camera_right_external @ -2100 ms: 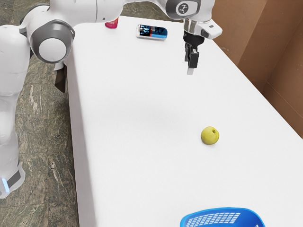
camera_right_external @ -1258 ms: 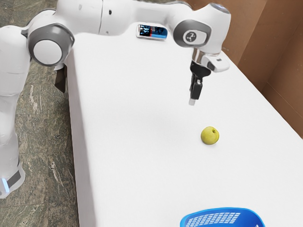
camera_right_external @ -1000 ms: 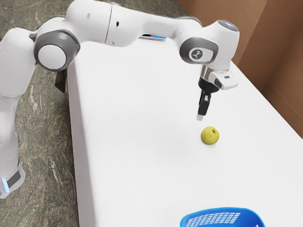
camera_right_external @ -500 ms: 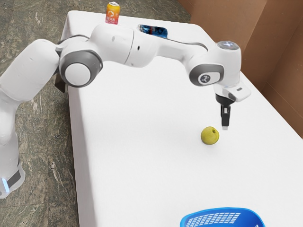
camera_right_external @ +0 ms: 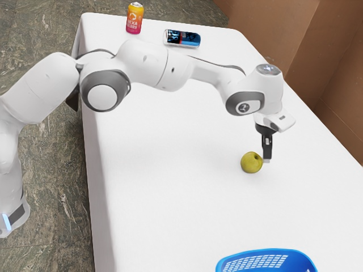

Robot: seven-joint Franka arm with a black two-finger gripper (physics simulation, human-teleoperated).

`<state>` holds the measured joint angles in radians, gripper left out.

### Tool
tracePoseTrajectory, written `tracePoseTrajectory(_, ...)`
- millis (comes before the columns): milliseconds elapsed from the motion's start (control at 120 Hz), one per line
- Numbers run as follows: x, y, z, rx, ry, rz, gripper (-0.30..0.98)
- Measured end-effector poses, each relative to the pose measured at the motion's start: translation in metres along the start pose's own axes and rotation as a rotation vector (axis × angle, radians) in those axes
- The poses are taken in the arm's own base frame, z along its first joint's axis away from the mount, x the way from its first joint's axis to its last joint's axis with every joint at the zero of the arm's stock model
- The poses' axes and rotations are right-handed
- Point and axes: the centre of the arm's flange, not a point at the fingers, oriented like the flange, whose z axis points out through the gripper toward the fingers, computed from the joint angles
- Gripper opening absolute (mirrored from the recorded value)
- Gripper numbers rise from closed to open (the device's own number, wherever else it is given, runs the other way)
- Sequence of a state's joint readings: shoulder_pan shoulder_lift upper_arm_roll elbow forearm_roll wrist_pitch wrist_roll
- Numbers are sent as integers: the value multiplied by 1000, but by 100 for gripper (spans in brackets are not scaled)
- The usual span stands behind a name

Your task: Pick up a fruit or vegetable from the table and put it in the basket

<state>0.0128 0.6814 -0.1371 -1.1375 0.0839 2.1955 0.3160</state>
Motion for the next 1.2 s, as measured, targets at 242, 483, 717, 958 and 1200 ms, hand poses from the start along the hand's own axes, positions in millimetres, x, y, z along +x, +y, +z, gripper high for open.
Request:
tracePoseTrajectory(242,4,14,13,-17,-1,16,69)
tracePoseTrajectory(483,6,23,22,-27,3,26,69)
tracePoseTrajectory(717,7,36,32,-38,0,39,69)
tracePoseTrajectory(958,1,35,37,-46,-45,36,69)
tracePoseTrajectory(1200,-6,38,39,-68,-109,38,69)
